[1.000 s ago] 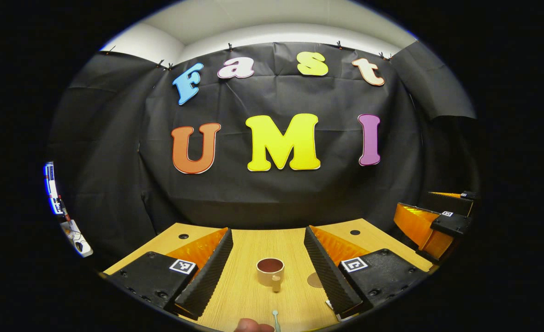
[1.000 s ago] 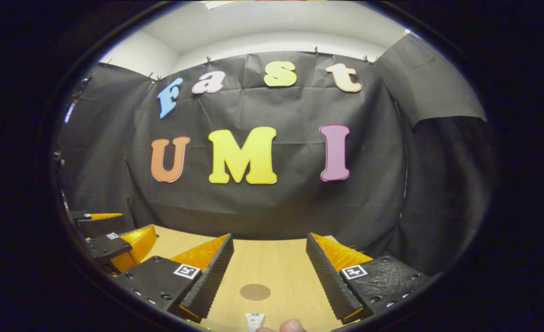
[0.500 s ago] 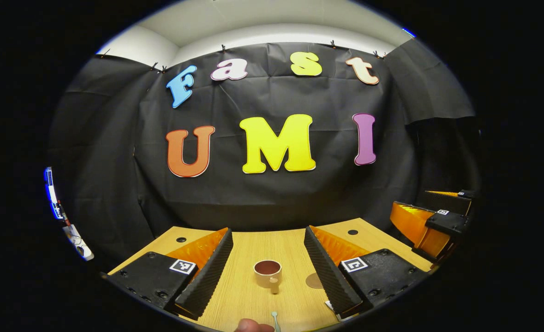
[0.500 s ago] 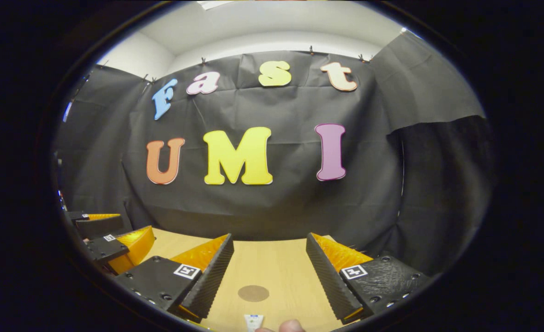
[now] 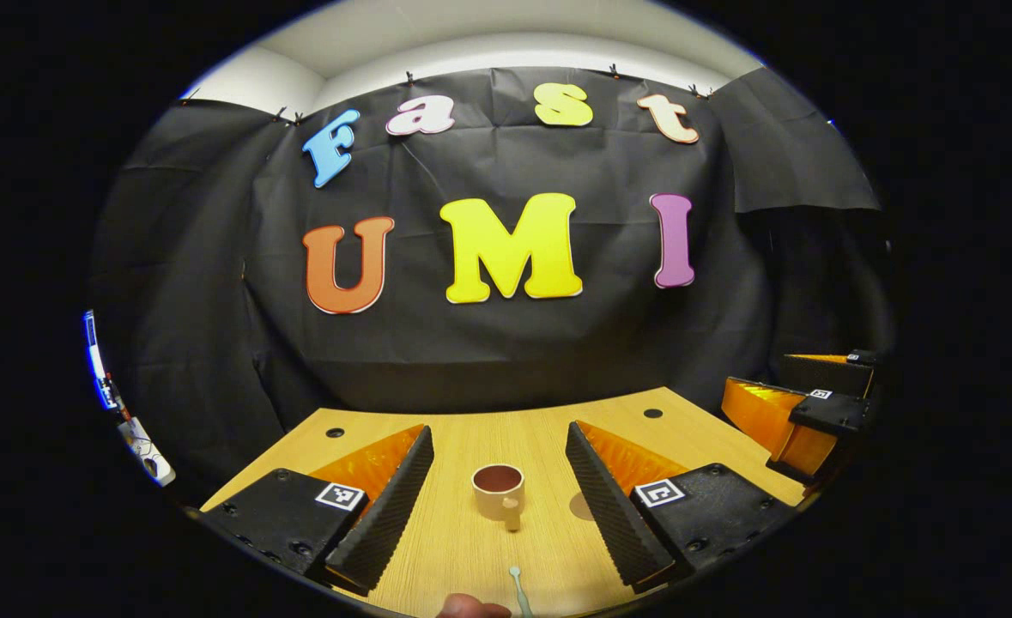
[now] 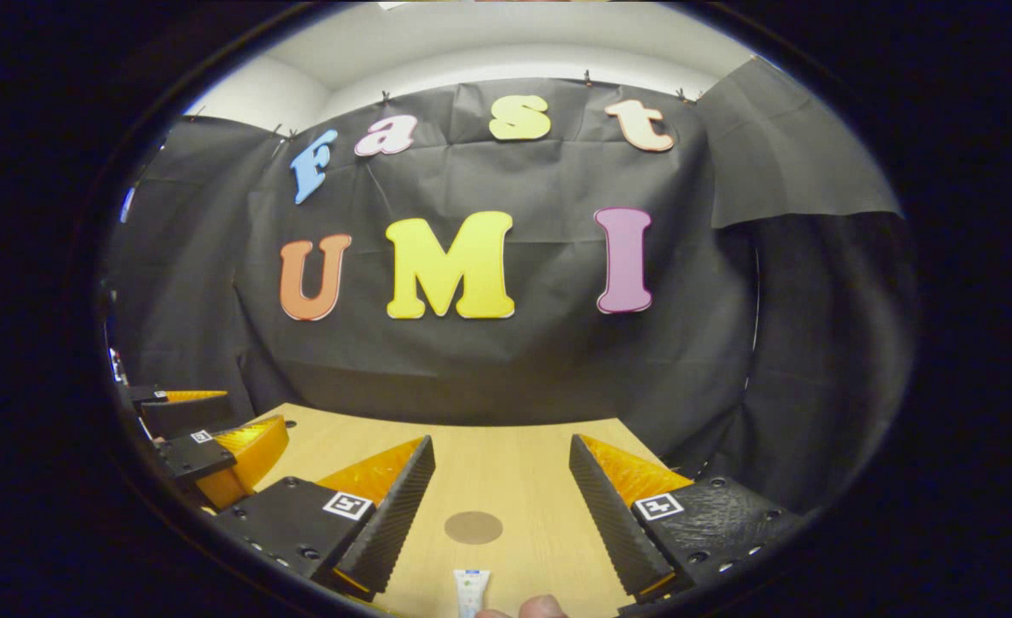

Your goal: Put the toothbrush and toothpaste on the desktop into the cup, then pick up the cup and place it on the coaster on the desktop.

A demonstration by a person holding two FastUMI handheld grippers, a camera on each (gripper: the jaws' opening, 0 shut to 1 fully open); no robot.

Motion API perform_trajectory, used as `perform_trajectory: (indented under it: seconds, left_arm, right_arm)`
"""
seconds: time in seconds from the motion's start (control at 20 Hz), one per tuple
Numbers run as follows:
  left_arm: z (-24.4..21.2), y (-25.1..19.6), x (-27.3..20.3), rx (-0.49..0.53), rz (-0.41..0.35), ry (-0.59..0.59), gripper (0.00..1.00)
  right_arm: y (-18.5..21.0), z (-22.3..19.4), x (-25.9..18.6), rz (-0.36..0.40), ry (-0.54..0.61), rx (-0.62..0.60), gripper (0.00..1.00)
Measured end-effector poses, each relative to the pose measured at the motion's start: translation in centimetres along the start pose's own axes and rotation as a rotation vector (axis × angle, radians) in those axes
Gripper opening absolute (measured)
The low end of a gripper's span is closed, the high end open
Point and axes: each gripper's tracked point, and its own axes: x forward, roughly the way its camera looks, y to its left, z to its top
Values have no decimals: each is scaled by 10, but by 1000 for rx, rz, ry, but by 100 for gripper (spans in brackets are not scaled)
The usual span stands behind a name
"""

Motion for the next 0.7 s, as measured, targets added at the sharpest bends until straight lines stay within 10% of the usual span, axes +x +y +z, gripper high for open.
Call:
perform_trajectory:
  seconds: [0.7]
  left_arm:
    - [-167,-3,-22,-77,13,462,99]
  right_arm:
    - [7,-155,-4,74,397,-41,95]
